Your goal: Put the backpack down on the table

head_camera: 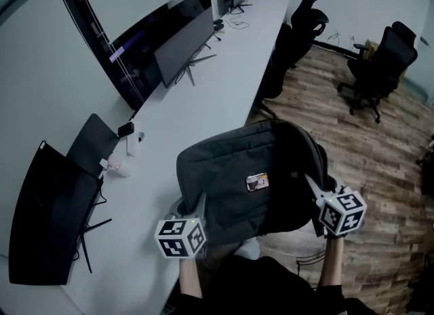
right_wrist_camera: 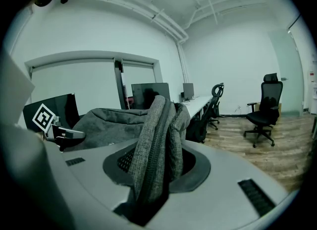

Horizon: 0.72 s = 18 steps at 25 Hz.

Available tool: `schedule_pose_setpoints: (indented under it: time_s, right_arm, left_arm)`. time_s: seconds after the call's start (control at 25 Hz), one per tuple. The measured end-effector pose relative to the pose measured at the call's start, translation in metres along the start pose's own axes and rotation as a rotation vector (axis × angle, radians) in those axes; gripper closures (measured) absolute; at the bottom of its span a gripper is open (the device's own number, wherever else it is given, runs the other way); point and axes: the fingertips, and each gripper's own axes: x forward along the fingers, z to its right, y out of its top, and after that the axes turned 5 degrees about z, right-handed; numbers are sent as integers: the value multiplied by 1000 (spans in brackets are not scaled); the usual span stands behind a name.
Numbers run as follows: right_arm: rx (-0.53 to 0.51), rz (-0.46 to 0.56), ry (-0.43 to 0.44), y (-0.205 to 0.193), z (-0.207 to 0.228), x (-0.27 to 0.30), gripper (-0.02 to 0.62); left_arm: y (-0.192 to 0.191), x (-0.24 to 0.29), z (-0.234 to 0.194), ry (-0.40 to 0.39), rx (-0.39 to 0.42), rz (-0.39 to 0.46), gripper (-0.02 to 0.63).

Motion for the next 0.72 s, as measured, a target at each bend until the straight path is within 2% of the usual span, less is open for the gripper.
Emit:
schedule_pose_setpoints:
  time_s: [0.32, 0.72]
  right_arm:
    - [3, -5, -25, 16, 29, 43, 482]
    - [3, 3, -12, 25, 38, 78, 482]
  left_arm:
    - [22, 55, -8, -22, 4, -9, 537]
    - [37, 82, -24, -11, 6, 1, 537]
